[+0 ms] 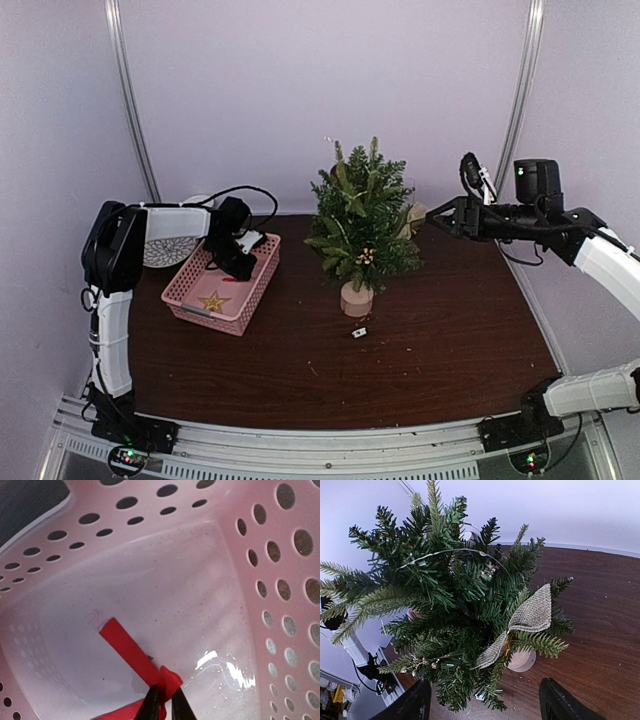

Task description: Decorate the small christmas tree

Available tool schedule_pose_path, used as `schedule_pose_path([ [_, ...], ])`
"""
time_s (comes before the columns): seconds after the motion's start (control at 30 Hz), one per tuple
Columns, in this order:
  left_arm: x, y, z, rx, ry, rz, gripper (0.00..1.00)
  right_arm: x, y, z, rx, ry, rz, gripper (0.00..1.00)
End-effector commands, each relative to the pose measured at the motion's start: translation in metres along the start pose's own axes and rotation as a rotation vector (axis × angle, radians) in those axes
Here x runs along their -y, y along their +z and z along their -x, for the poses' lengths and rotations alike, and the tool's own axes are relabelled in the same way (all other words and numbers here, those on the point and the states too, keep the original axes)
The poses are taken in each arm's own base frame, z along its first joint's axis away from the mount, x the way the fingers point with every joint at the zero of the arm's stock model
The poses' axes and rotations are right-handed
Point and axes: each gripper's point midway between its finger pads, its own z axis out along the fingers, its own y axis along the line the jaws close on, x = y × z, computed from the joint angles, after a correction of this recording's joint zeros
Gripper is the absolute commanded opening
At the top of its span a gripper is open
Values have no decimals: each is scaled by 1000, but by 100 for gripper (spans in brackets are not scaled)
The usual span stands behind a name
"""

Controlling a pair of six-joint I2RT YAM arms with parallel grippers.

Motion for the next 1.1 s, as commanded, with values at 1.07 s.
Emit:
schedule_pose_path([
  [1.07,15,-51,0,91,-74,-190,25,-10,-6,12,27,-1,31,78],
])
